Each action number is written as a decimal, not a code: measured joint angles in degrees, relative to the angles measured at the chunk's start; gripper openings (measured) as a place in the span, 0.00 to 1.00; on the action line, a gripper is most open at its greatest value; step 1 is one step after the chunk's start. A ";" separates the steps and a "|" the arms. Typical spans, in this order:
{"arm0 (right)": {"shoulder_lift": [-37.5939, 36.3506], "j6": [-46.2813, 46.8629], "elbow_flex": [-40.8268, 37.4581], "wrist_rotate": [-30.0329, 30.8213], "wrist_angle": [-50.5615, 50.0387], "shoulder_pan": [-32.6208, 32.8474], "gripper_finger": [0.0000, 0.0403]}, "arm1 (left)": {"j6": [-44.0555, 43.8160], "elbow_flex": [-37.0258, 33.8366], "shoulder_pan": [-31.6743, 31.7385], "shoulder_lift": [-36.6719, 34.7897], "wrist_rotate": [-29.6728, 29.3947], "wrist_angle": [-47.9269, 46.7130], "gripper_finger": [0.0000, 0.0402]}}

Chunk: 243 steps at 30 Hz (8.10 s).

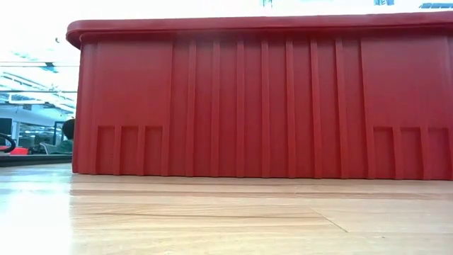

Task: Pick and place slides into bin
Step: Return to Home Position

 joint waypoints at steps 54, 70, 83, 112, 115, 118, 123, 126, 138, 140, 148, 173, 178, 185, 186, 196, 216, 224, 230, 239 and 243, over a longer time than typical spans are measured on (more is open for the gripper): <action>-31.74 -6.20 -17.55 -10.49 20.93 6.29 0.53 | 5.12 -30.96 -0.07 -25.62 1.38 14.19 0.49; -43.73 -7.98 -54.12 -13.46 69.39 6.29 0.53 | 3.34 -59.82 -0.07 -54.14 1.04 35.30 0.49; -43.92 -6.05 -65.02 -13.07 79.40 6.29 0.53 | 0.27 -68.89 -0.07 -55.23 0.94 40.67 0.49; -44.01 -4.85 -65.84 -13.38 71.16 6.29 0.53 | -8.86 -96.56 -0.07 -55.45 1.96 73.84 0.49; -44.01 -4.94 -65.88 -13.40 66.03 6.29 0.53 | -8.82 -96.54 -0.07 -55.47 1.62 71.45 0.49; -44.01 -4.96 -65.88 -13.40 60.53 6.29 0.53 | -10.30 -96.54 -0.07 -55.45 1.64 67.09 0.49; -44.01 -4.98 -65.88 -13.40 52.52 6.29 0.53 | -13.11 -96.54 -0.07 -55.43 1.87 62.73 0.49; -44.01 -4.98 -65.88 -13.40 47.94 6.29 0.53 | -12.41 -96.54 -0.07 -55.45 1.84 62.50 0.49; -44.12 -7.36 -65.88 -13.48 36.77 6.29 0.53 | -10.88 -96.54 -0.07 -55.44 -3.51 57.64 0.49; -44.11 -9.07 -65.88 -13.50 36.57 6.29 0.53 | -10.75 -96.54 -0.07 -55.45 -3.17 56.76 0.49; -43.97 -10.98 -65.88 -13.45 38.59 6.29 0.53 | -10.69 -96.54 -0.11 -55.45 -2.97 56.35 0.49; -43.97 -10.97 -65.88 -13.42 39.50 6.29 0.53 | 3.98 -96.44 -0.11 -55.47 0.59 49.54 0.49; -43.97 -10.97 -65.88 -13.42 39.54 6.29 0.53 | 3.93 -96.52 -0.07 -55.43 0.48 50.69 0.49; -43.99 -10.99 -65.88 -13.42 39.54 6.29 0.53 | 4.04 -96.52 -0.07 -55.43 0.48 50.83 0.49; -43.99 -10.99 -65.88 -13.40 39.54 6.29 0.53 | 4.02 -96.52 -0.07 -55.43 0.48 50.91 0.49; -43.99 -10.99 -65.88 -13.42 39.54 6.29 0.53 | 4.00 -96.52 -0.07 -55.43 0.48 51.06 0.49; -44.00 -11.00 -65.88 -13.42 39.54 6.29 0.53 | 3.98 -96.52 -0.07 -55.43 0.48 51.10 0.49; -44.01 -10.99 -65.88 -13.40 39.54 6.29 0.53 | 3.98 -96.52 -0.07 -55.43 0.48 51.11 0.49; -44.01 -11.02 -65.88 -13.41 39.54 6.29 0.53 | 3.98 -96.52 -0.09 -55.43 0.48 51.11 0.49; -44.01 -11.00 -65.88 -13.40 39.54 6.28 0.53 | 3.98 -96.52 -0.11 -55.43 0.48 51.11 0.49; -44.01 -11.01 -65.88 -13.40 39.54 6.29 0.53 | 3.96 -96.52 -0.11 -55.43 0.48 51.11 0.49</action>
